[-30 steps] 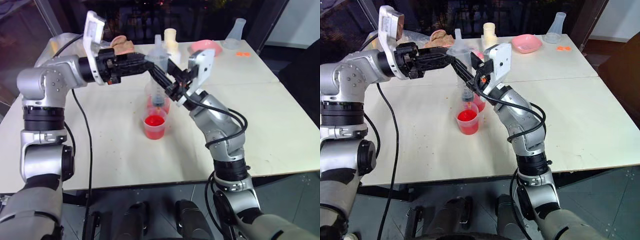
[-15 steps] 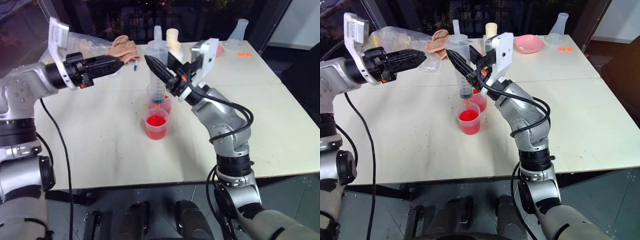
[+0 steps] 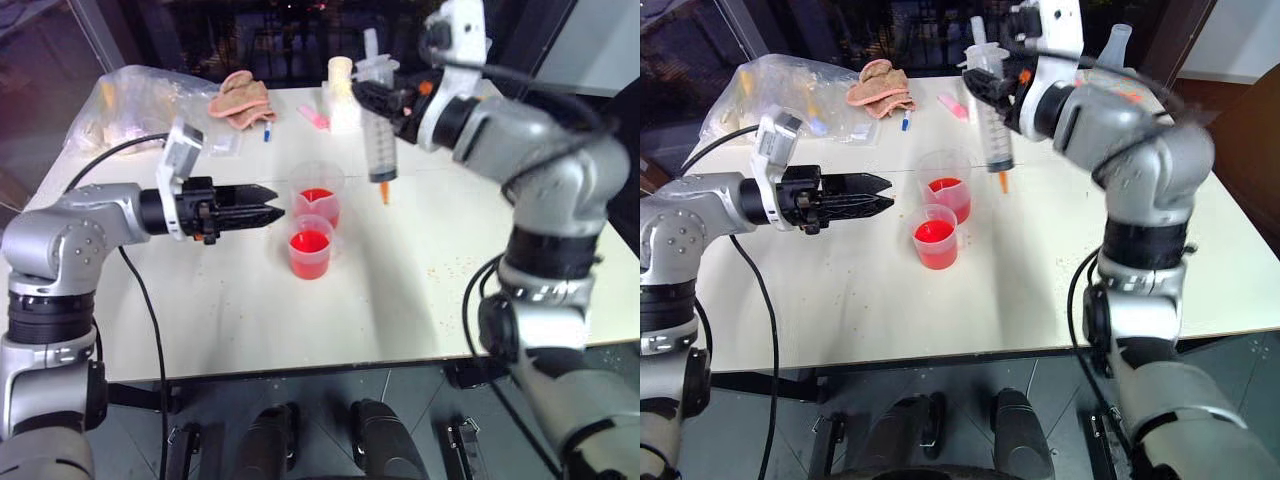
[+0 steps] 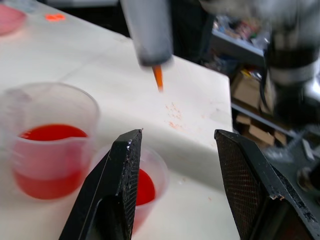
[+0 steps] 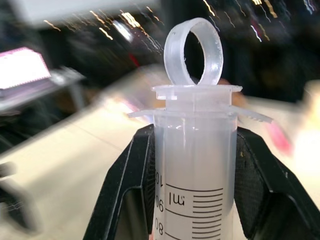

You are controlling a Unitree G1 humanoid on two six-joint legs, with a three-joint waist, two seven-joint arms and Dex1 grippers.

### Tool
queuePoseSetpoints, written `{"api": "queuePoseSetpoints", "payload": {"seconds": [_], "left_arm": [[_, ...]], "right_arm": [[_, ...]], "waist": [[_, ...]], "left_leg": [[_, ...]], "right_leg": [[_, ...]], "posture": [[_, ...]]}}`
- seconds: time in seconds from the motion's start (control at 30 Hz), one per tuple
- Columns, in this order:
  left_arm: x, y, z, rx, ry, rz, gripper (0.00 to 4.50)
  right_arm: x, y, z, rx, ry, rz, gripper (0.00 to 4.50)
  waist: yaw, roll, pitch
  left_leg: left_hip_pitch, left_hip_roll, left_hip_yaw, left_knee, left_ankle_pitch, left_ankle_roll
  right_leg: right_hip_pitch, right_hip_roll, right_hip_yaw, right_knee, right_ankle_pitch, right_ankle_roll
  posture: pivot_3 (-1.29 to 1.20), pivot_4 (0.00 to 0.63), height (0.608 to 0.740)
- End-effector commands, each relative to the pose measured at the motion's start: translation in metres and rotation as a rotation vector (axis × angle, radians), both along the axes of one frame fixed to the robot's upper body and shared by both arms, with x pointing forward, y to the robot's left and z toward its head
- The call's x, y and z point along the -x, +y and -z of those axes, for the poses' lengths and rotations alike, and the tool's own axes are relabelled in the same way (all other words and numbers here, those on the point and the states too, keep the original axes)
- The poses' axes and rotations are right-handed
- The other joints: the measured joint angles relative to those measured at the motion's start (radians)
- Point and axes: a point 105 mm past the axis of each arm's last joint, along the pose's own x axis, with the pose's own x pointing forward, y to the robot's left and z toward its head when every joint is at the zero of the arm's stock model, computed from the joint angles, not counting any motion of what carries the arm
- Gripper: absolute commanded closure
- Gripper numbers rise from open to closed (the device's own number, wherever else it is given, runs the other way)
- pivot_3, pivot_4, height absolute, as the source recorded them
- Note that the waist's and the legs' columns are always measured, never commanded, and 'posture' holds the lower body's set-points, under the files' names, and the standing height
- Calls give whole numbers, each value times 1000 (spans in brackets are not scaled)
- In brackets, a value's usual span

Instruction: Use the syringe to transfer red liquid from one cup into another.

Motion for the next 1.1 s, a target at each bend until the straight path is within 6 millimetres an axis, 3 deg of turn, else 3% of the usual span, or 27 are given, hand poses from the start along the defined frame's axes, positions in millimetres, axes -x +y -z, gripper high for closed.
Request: {"api": "queuePoseSetpoints", "payload": {"seconds": [0.03,0.17,0.3,0.53,0.73,0.93,1.03,1.1], "left_arm": [[10,-4,-3,-28,-67,49,2070],[12,-3,-1,-50,-94,55,2070],[13,-2,2,-62,-98,57,2070],[14,-2,0,-51,-97,52,2070],[16,-1,5,-69,-91,49,2070],[14,-1,7,-81,-92,46,2056],[14,-1,8,-86,-91,48,2056],[13,-1,8,-88,-91,50,2056]], "right_arm": [[-21,-24,13,139,138,157,3058],[-39,-35,68,406,346,236,3058],[-50,-44,117,538,471,240,3058],[-55,-54,158,594,585,243,3058],[-52,-47,167,625,619,200,3058],[-53,-53,164,640,612,197,93],[-53,-56,158,638,602,204,36],[-52,-64,140,632,584,209,36]], "waist": [[0,0,0],[-3,0,0],[-3,0,0],[-3,0,0],[-4,0,0],[-5,0,0],[-6,0,0],[-3,1,0]], "left_leg": [[0,0,1,-1,0,0],[0,0,2,-1,-1,1],[-1,0,3,-1,0,1],[-1,0,3,0,-1,1],[-1,0,3,0,-1,1],[-1,0,2,0,-1,1],[0,0,2,0,-1,1],[-1,0,2,0,-1,1]], "right_leg": [[0,0,0,-1,0,0],[0,0,1,-3,0,0],[0,0,1,-3,0,0],[0,1,0,-3,0,1],[0,2,0,-2,0,1],[0,2,0,-2,0,1],[0,2,0,-2,0,1],[0,2,0,-2,0,1]], "posture": [[0,150,740],[0,150,740],[0,150,740],[0,150,740],[0,150,740],[0,150,740],[0,150,740],[0,150,740]]}}
